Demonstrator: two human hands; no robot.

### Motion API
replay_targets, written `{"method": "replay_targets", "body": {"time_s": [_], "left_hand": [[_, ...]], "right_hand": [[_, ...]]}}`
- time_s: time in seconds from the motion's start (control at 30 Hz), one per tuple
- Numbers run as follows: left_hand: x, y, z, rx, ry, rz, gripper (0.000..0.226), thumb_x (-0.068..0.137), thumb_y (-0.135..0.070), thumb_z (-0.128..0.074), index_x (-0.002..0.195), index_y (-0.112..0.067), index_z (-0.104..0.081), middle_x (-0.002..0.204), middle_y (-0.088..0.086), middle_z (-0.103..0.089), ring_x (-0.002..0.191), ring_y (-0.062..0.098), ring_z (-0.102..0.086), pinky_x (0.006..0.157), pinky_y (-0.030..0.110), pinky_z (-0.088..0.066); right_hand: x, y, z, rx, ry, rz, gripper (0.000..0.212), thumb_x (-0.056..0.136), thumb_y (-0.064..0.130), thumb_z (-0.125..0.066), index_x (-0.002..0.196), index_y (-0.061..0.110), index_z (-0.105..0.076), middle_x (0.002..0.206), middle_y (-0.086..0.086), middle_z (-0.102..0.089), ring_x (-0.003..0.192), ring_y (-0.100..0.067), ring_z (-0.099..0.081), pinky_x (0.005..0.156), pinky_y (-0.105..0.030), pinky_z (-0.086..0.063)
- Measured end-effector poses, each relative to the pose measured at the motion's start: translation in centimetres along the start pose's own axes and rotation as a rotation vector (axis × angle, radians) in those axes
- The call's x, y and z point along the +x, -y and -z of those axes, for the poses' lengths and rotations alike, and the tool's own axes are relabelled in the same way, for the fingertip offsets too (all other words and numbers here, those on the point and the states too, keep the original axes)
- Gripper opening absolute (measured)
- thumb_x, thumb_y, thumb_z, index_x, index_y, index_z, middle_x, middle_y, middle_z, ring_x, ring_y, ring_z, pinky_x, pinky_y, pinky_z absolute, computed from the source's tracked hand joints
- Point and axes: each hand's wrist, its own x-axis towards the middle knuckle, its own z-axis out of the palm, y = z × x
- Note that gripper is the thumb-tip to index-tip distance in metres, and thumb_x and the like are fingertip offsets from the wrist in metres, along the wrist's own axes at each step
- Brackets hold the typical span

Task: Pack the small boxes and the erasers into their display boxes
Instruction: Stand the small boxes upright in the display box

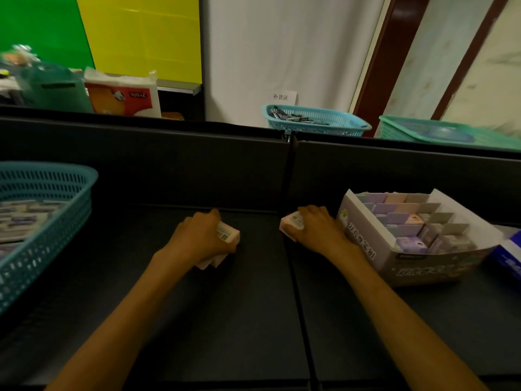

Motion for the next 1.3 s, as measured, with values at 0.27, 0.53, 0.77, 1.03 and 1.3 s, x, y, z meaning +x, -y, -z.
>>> {"method": "replay_targets", "body": {"time_s": [0.27, 0.53, 0.77, 1.03, 1.3], "left_hand": [[0.2, 0.3, 0.2, -0.264, -0.099, -0.042, 0.078, 0.068, -0.037, -0.080, 0.130, -0.027, -0.033, 0.128, 0.005, -0.048, 0.112, 0.023, -0.053, 0.084, 0.037, -0.051], [-0.2, 0.1, 0.1, -0.382, -0.040, -0.143, 0.070, 0.080, -0.043, -0.067, 0.137, -0.028, -0.029, 0.136, 0.004, -0.040, 0.118, 0.024, -0.047, 0.086, 0.038, -0.047], [-0.6, 0.7, 0.8, -0.406, -0.129, -0.227, 0.061, 0.083, -0.025, -0.067, 0.136, -0.025, -0.037, 0.130, -0.001, -0.043, 0.114, 0.016, -0.048, 0.085, 0.029, -0.044], [-1.4, 1.6, 1.6, -0.174, -0.252, -0.375, 0.046, 0.081, -0.029, -0.068, 0.119, -0.044, -0.047, 0.130, -0.012, -0.045, 0.124, 0.020, -0.029, 0.103, 0.045, -0.034], [-2.1, 2.9, 0.5, -0.376, -0.203, -0.395, 0.045, 0.082, -0.026, -0.066, 0.121, -0.037, -0.046, 0.129, -0.006, -0.046, 0.119, 0.016, -0.047, 0.089, 0.034, -0.050]], "right_hand": [[-0.3, 0.8, 0.4, 0.177, 0.016, 0.128, 0.056, 0.085, 0.049, -0.061, 0.134, 0.029, -0.041, 0.150, 0.002, -0.025, 0.137, -0.020, -0.027, 0.107, -0.043, -0.035], [-0.5, 1.8, 0.5, 0.153, 0.054, -0.106, 0.085, 0.085, 0.043, -0.065, 0.149, 0.018, -0.015, 0.148, -0.012, -0.031, 0.133, -0.032, -0.036, 0.101, -0.042, -0.039], [-1.1, 1.4, 1.2, 0.329, 0.111, -0.105, 0.072, 0.083, 0.034, -0.069, 0.143, 0.019, -0.032, 0.143, -0.008, -0.042, 0.127, -0.026, -0.046, 0.095, -0.036, -0.045], [-2.3, 0.8, 2.6, 0.534, 0.022, -0.030, 0.065, 0.081, 0.030, -0.072, 0.134, 0.021, -0.035, 0.136, -0.008, -0.048, 0.116, -0.023, -0.055, 0.083, -0.030, -0.051], [-3.7, 1.2, 2.4, 0.580, -0.022, 0.013, 0.064, 0.082, 0.024, -0.072, 0.134, 0.021, -0.035, 0.138, -0.006, -0.049, 0.119, -0.021, -0.054, 0.081, -0.026, -0.049]]}}
